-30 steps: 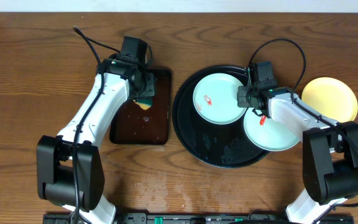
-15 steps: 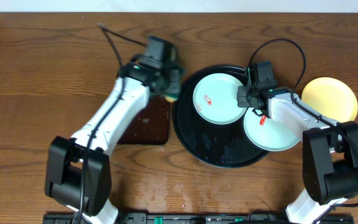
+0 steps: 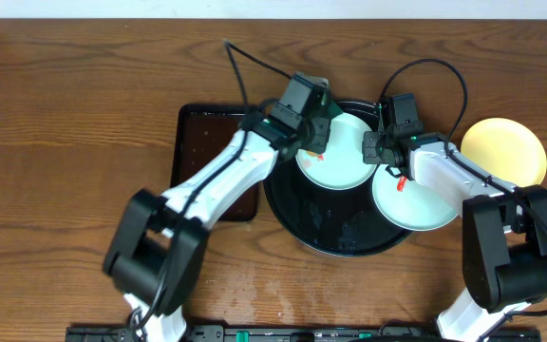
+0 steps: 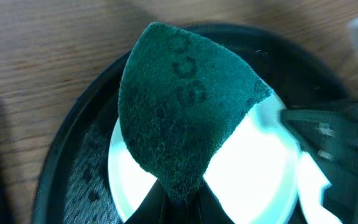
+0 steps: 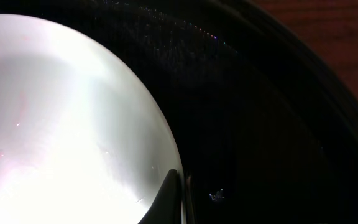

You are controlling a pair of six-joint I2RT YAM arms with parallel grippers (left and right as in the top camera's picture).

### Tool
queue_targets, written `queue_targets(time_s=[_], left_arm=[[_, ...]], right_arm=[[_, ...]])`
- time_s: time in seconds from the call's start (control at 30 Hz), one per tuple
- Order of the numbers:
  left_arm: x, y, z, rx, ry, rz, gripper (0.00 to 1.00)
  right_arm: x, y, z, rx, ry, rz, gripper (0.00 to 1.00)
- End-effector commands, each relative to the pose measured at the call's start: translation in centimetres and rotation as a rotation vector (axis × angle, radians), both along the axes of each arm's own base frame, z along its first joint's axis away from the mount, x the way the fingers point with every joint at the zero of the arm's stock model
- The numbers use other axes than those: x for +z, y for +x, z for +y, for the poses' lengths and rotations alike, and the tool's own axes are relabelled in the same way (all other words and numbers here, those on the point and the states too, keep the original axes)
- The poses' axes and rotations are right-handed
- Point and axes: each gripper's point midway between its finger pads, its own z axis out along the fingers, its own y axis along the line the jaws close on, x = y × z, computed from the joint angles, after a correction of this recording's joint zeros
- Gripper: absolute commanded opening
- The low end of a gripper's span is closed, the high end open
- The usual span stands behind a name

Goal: Clean dirty plates on tray and stack at the side
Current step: 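Move green sponge with left gripper onto upper pale green plate, then scrub upper pale green plate with sponge in left gripper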

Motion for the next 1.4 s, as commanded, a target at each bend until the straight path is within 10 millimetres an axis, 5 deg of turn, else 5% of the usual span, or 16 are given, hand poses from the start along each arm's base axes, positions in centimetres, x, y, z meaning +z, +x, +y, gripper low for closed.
queue_targets(time_s=[0.0,0.73,1.37], left_arm=[[-0.6,1.7,0.5,0.010,0.055,-0.063,0.08],[-9.7,1.3,1.0,-0.017,0.191,0.039,0.08],[-12.3,-7.1,-5.3,-0.253,0.069,0.279,0.08]], right_arm=[[-0.5,-0.2,-0.6,-0.008,-0.020,0.010,0.01],[-0.5,-0.2,-0.5,-0.005,-0.014,0.011,0.01],[-0.5,-0.2,-0.5,-0.005,-0.014,0.011,0.01]])
